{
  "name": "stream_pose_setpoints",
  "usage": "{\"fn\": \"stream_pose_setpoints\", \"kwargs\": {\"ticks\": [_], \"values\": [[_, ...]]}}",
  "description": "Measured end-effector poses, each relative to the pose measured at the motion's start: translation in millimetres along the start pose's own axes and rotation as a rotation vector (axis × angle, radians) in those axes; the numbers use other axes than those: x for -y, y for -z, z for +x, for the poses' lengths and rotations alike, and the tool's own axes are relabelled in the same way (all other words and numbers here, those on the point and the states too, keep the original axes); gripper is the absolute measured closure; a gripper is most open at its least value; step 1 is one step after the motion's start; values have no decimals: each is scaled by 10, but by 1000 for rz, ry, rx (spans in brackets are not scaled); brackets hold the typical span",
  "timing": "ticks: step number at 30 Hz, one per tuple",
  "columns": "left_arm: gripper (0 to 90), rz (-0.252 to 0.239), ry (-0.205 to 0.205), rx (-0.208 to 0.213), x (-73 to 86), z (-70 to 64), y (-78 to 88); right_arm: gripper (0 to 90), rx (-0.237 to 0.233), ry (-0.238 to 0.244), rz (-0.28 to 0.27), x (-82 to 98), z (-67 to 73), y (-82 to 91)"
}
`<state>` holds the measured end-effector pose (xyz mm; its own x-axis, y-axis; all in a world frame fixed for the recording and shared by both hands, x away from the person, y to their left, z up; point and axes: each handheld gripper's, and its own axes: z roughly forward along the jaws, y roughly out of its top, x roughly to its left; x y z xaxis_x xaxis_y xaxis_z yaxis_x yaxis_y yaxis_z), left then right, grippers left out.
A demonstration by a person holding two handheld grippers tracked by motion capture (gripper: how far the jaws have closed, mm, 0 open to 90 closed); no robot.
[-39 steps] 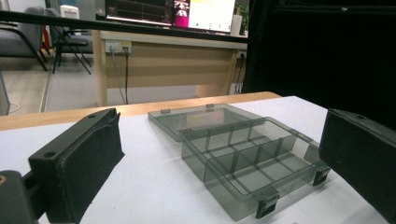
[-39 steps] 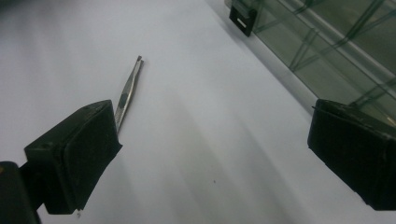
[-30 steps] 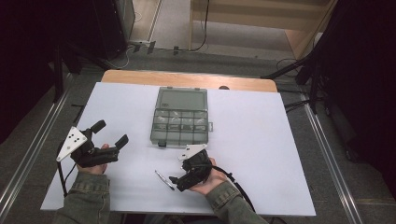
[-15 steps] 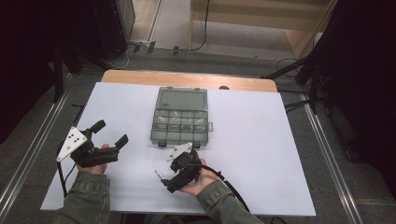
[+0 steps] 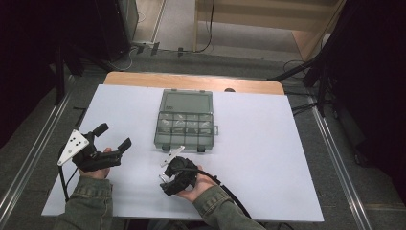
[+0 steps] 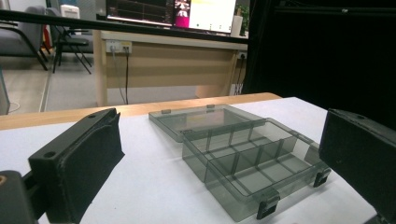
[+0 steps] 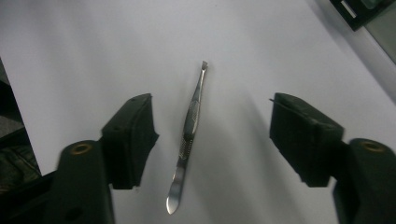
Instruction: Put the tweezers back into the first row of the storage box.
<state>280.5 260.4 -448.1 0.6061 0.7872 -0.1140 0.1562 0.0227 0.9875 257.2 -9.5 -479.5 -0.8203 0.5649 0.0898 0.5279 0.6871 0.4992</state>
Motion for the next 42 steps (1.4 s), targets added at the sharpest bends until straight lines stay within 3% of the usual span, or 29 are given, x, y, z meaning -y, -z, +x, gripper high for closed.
{"fn": "stream_pose_setpoints", "kwargs": {"ticks": [5,12,15,16,23,29,35,36,42], "values": [[0,2,9,0,2,9,-1,499,-3,43,3,-32,90,-15],[0,0,6,1,0,7,-1,649,31,39,48,-41,138,-70],[0,-1,6,-2,1,9,0,797,66,26,72,-39,177,-91],[0,0,8,-1,1,9,-1,838,55,21,77,-42,170,-86],[0,-1,7,2,1,7,-3,857,0,4,81,-40,106,-78],[0,-1,9,3,1,7,-5,859,-9,21,81,-38,85,-57],[0,0,9,2,3,7,-6,868,-26,11,29,-29,-39,53],[0,1,9,2,3,7,-6,868,-29,-10,29,-29,-42,79],[0,3,10,5,4,6,-8,869,-13,-25,-7,-24,-143,162]]}}
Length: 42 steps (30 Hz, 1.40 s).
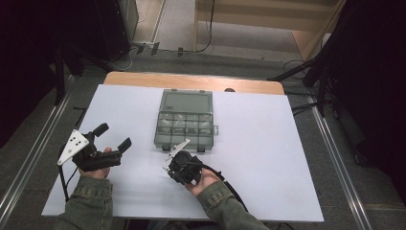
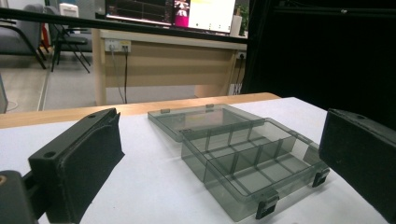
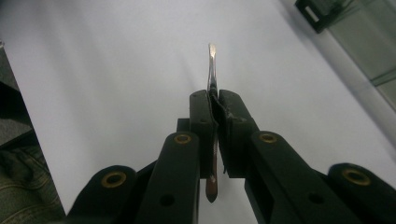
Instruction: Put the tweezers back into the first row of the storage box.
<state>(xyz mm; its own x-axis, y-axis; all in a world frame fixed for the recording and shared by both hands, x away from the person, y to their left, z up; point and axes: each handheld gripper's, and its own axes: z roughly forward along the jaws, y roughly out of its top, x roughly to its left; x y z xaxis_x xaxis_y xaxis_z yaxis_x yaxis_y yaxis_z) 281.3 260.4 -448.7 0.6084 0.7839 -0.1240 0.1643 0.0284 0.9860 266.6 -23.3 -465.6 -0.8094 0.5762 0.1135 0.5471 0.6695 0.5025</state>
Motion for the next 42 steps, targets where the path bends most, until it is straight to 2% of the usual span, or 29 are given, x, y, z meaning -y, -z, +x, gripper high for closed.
{"fn": "stream_pose_setpoints", "kwargs": {"ticks": [8,19,27,31,34,42], "values": [[0,-1,1,0,-1,-1,0,870,18,-19,-20,-38,-91,82],[0,-1,1,1,0,2,-1,870,56,-88,-78,-145,-371,258],[0,-2,2,2,0,0,-3,870,66,-111,-93,-263,-538,355],[0,-2,2,3,0,1,-3,870,81,-112,-99,-320,-598,398],[0,-1,3,2,-1,1,-2,870,120,-92,-81,-370,-637,402],[0,1,0,2,0,-1,-4,870,154,-94,-83,-463,-758,398]]}}
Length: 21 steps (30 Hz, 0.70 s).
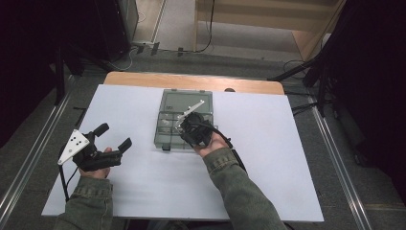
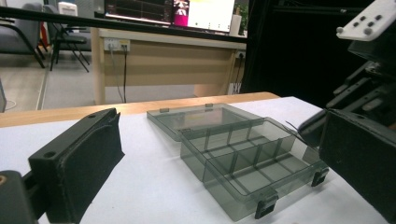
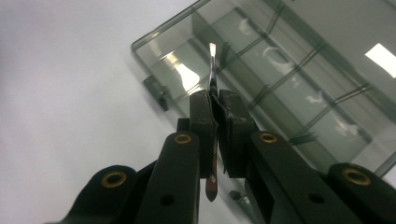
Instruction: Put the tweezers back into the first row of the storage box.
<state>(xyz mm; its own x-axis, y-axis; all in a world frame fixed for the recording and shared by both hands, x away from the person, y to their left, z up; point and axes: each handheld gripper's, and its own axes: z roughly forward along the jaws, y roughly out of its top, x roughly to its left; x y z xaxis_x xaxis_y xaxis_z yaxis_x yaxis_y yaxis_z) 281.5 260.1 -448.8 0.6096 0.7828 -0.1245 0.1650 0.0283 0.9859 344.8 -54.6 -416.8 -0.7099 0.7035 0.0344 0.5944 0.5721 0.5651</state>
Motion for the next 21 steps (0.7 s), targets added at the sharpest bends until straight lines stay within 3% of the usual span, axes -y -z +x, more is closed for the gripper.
{"fn": "stream_pose_setpoints", "kwargs": {"ticks": [11,12,18,21], "values": [[0,-1,3,0,0,8,3,869,71,-20,13,-196,-243,-167],[0,-2,2,0,-1,9,5,869,99,-10,9,-222,-279,-186],[0,-1,-2,1,-2,-1,10,869,139,-21,5,-214,-419,-256],[0,-2,-5,0,-4,-2,13,870,169,-27,-1,-189,-555,-296]]}}
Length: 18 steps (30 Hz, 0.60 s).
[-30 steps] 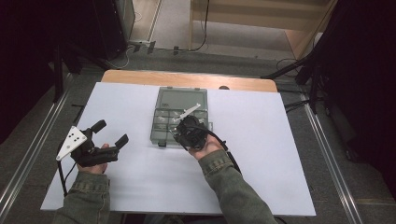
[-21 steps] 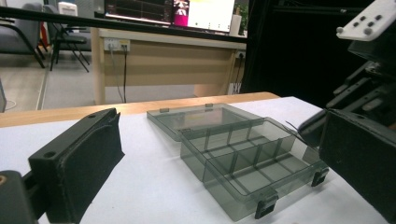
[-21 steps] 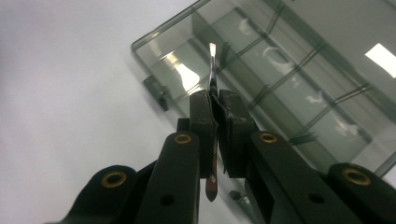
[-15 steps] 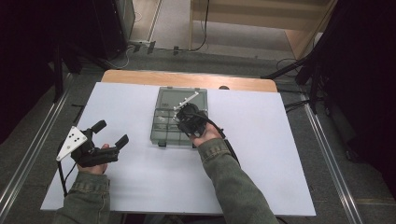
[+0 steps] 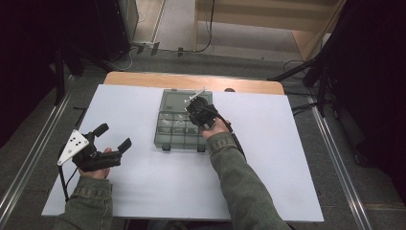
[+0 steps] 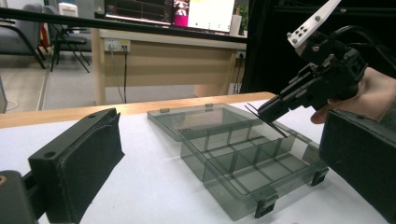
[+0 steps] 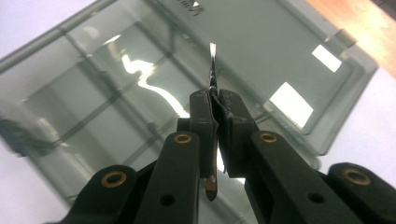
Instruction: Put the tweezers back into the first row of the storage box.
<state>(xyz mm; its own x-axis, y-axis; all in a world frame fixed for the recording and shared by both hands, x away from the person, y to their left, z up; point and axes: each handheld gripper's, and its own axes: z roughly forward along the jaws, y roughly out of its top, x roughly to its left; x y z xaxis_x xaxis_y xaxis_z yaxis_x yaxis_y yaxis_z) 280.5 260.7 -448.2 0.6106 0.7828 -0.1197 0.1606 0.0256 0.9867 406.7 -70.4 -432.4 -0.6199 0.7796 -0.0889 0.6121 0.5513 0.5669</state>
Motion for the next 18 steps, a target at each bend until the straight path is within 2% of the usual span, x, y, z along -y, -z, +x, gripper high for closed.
{"fn": "stream_pose_setpoints", "kwargs": {"ticks": [5,12,15,17,18], "values": [[0,-2,3,-6,-3,13,14,869,11,7,-29,10,-90,-11],[0,-2,3,-2,-2,3,12,852,-9,35,-57,5,-74,-2],[0,-1,5,-3,-1,4,10,701,-42,42,-70,9,-58,18],[0,-2,6,-4,0,6,9,678,-39,41,-70,11,-55,27],[0,-3,5,-5,-1,8,12,603,-38,42,-70,18,-59,51]]}}
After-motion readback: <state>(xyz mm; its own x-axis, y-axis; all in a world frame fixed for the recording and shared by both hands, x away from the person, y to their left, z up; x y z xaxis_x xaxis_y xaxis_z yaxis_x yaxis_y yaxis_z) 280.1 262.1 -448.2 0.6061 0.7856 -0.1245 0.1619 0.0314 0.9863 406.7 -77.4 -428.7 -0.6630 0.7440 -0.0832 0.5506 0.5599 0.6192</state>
